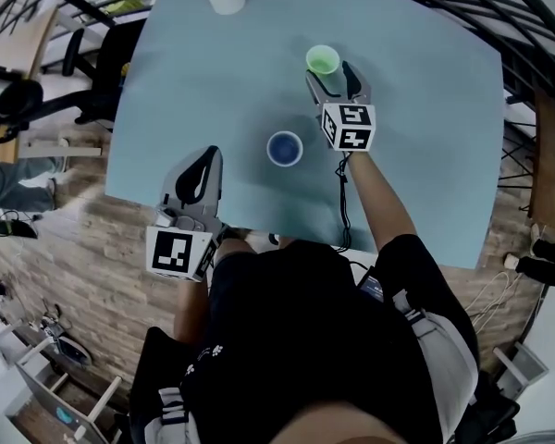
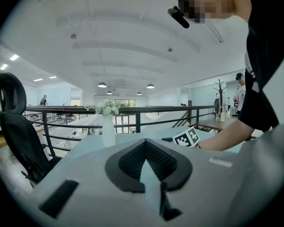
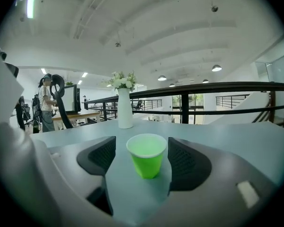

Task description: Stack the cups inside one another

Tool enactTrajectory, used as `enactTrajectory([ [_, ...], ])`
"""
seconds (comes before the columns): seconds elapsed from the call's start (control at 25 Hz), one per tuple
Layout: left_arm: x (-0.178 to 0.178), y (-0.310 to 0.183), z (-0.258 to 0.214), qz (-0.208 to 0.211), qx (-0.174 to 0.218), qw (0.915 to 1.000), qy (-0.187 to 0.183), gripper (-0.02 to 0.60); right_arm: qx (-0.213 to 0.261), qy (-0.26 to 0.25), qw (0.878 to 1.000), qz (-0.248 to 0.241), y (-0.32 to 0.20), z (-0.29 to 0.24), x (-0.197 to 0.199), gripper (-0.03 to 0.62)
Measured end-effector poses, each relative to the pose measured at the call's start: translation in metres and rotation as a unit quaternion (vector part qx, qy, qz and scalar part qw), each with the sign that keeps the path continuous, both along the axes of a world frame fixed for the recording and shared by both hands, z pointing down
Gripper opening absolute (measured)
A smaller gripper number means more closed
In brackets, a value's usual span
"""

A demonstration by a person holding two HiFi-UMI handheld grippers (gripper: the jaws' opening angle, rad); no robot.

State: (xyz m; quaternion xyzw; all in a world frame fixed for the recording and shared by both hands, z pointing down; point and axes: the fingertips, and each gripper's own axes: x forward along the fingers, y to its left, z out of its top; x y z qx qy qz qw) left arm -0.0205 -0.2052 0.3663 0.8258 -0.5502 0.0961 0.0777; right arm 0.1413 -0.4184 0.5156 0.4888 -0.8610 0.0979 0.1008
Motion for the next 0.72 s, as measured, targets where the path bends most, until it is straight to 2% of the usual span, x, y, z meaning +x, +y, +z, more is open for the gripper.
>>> enactTrajectory([
  [0.12, -0.002, 0.005, 0.002, -0.009, -0.005, 0.9999, -0.004, -0.011, -0.003, 0.009, 1.000, 0.001, -0.006, 0.008, -0.001, 0.377],
  [0.44, -0.008, 0.012, 0.009, -0.024, -0.016, 0.9994, -0.016, -0.009, -0.012, 0.012, 1.000, 0.022, -0.021, 0.024, -0.001, 0.383],
  [0.72, -0.011, 0.016, 0.010, -0.036, -0.022, 0.9990, -0.017, -0.009, -0.010, 0.016, 1.000, 0.024, -0.025, 0.024, 0.001, 0.356],
])
